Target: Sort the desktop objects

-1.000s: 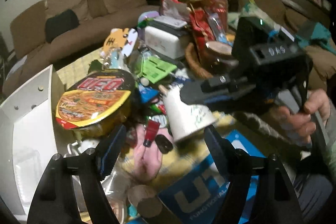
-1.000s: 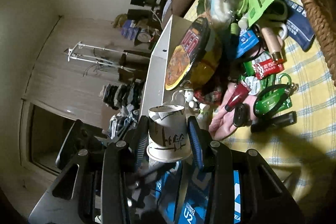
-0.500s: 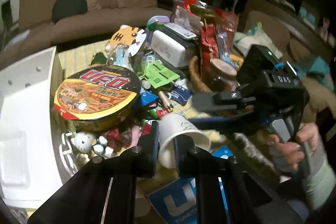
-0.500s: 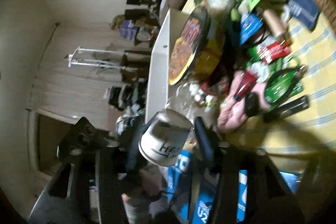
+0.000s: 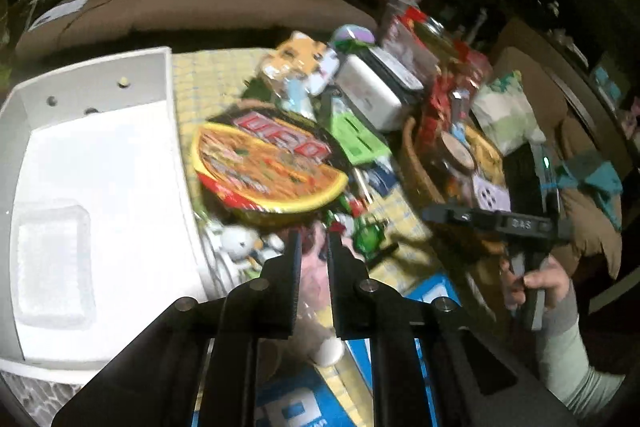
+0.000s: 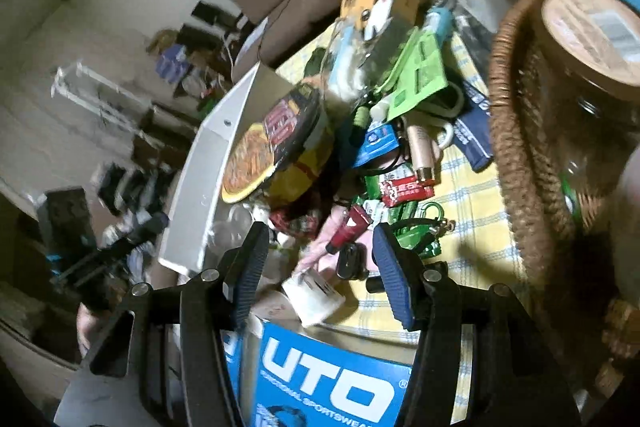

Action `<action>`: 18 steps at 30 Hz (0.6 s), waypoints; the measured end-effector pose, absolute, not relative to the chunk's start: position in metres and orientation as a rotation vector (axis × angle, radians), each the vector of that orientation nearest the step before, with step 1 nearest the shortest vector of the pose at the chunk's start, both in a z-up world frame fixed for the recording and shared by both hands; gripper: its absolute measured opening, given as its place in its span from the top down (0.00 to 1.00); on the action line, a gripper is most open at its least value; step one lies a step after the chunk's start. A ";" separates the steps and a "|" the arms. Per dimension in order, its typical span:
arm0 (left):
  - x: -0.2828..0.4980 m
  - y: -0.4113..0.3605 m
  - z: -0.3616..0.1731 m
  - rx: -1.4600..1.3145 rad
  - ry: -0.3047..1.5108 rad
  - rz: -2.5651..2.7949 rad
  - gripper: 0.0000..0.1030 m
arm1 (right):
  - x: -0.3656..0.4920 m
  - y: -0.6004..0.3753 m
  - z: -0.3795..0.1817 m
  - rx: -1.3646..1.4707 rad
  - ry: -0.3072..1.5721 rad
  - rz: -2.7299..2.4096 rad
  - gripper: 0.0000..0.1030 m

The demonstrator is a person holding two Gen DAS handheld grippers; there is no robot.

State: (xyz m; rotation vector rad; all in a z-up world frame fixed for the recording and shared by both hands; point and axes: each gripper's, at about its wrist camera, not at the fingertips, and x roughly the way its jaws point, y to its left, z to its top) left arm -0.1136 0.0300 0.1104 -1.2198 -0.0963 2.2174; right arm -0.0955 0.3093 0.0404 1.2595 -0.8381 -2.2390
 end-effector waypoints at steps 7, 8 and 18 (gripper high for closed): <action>-0.105 0.043 0.087 -1.275 -0.010 2.228 0.55 | -0.084 0.255 0.031 1.388 -0.437 -2.249 0.60; -0.106 0.040 0.087 -1.271 -0.030 2.233 0.52 | -0.085 0.251 0.026 1.409 -0.436 -2.235 0.60; -0.113 0.048 0.080 -1.248 -0.055 2.257 0.38 | -0.096 0.246 -0.001 1.567 -0.480 -2.189 0.58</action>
